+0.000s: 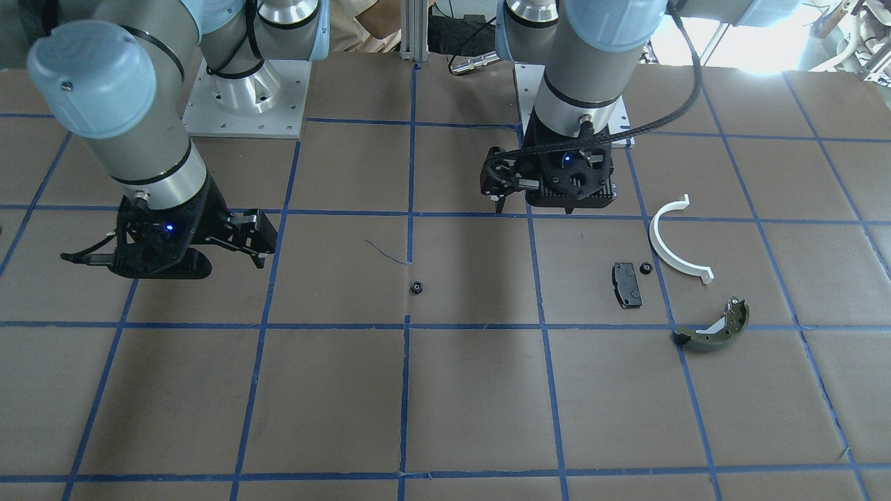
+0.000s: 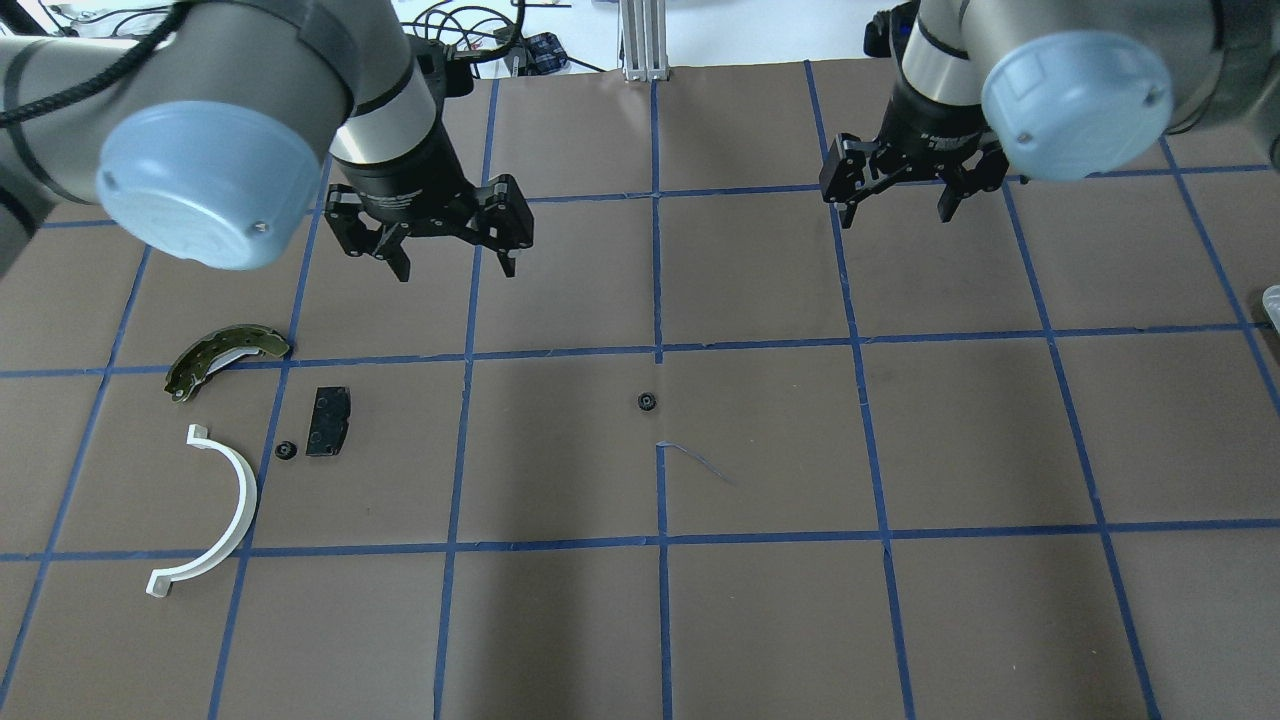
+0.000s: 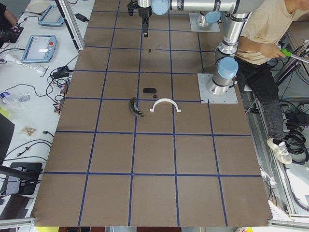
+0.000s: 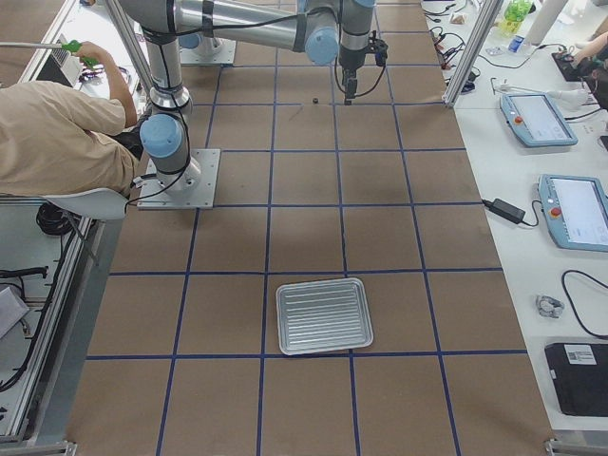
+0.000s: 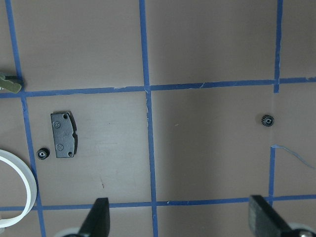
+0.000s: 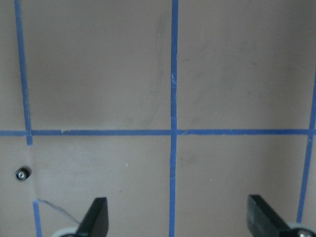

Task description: Place bearing gear from tray to pile

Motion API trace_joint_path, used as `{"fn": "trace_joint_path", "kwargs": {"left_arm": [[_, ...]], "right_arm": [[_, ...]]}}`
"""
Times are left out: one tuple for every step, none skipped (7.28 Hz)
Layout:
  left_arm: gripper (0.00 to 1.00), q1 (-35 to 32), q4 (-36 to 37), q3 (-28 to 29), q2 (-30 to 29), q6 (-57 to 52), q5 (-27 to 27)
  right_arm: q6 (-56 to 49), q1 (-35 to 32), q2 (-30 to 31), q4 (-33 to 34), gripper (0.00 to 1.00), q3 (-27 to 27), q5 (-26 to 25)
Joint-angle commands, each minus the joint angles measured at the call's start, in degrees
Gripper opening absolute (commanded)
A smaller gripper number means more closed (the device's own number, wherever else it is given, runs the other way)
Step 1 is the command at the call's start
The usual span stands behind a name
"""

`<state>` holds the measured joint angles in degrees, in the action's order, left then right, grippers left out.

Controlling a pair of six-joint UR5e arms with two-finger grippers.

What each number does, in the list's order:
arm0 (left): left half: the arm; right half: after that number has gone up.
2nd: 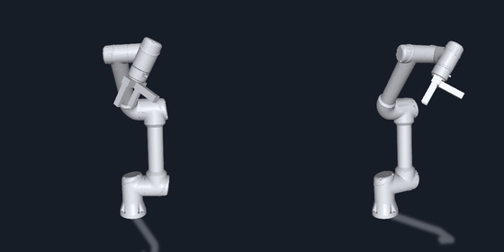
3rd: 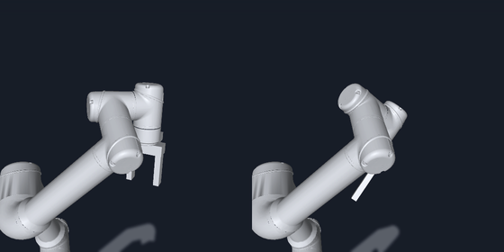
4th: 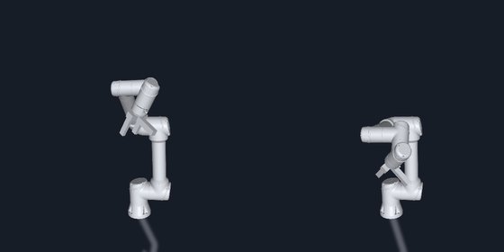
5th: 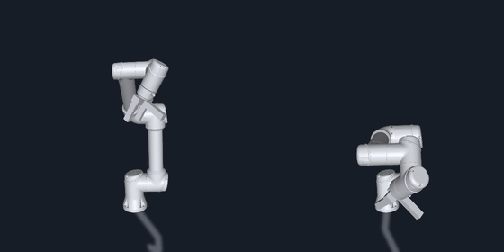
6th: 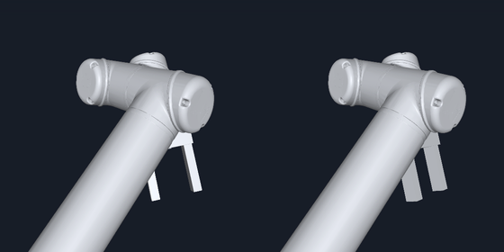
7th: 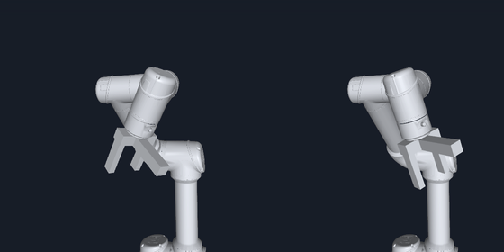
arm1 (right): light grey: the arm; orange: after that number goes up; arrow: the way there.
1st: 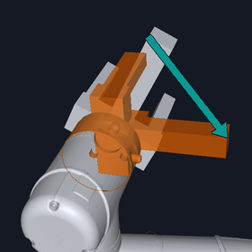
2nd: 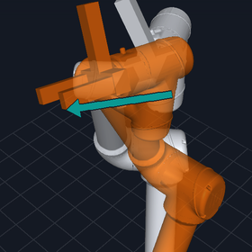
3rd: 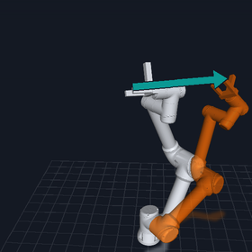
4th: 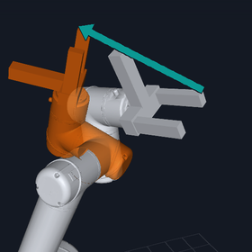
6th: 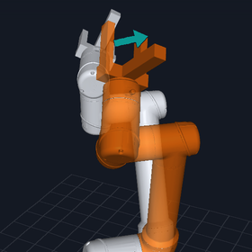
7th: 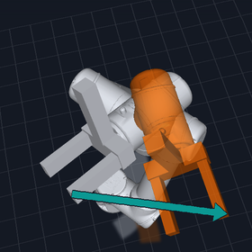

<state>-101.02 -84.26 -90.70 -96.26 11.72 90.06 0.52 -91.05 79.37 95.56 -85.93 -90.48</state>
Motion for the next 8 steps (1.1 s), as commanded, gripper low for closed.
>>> {"fn": "trace_joint_path", "kwargs": {"left_arm": [[1.0,-7.59,4.6,-1.48,-4.44,8.22,-0.33],[1.0,-9.62,8.98,-3.58,-6.72,8.41,-0.24],[1.0,-10.07,17.2,-6.56,-9.88,8.49,-0.33],[1.0,-10.6,22.76,-9.29,-12.26,8.84,-0.24],[1.0,-11.3,25.0,-10.97,-13.06,9.11,-0.24],[1.0,-11.57,25.11,-12.38,-14.46,9.28,-0.33],[1.0,-11.83,25.02,-12.91,-15.17,9.2,-0.33],[1.0,-12.7,25.11,-13.01,-16.49,8.94,-0.15]], "right_arm": [[0.44,-0.09,3.58,-13.34,1.0,8.4,0.92],[-0.34,-0.09,7.08,-13.56,1.0,7.72,0.66],[-1.74,0.61,7.47,-12.0,1.0,6.84,0.48],[-6.8,0.61,7.21,-12.07,1.0,5.96,0.31],[-7.81,0.61,7.21,-10.33,1.0,4.38,0.74],[-7.82,0.53,7.55,-9.44,1.0,2.54,0.83],[-7.73,0.44,7.65,-9.34,1.0,0.44,0.57],[-7.64,0.35,7.99,-8.56,1.0,-1.15,0.66]]}}
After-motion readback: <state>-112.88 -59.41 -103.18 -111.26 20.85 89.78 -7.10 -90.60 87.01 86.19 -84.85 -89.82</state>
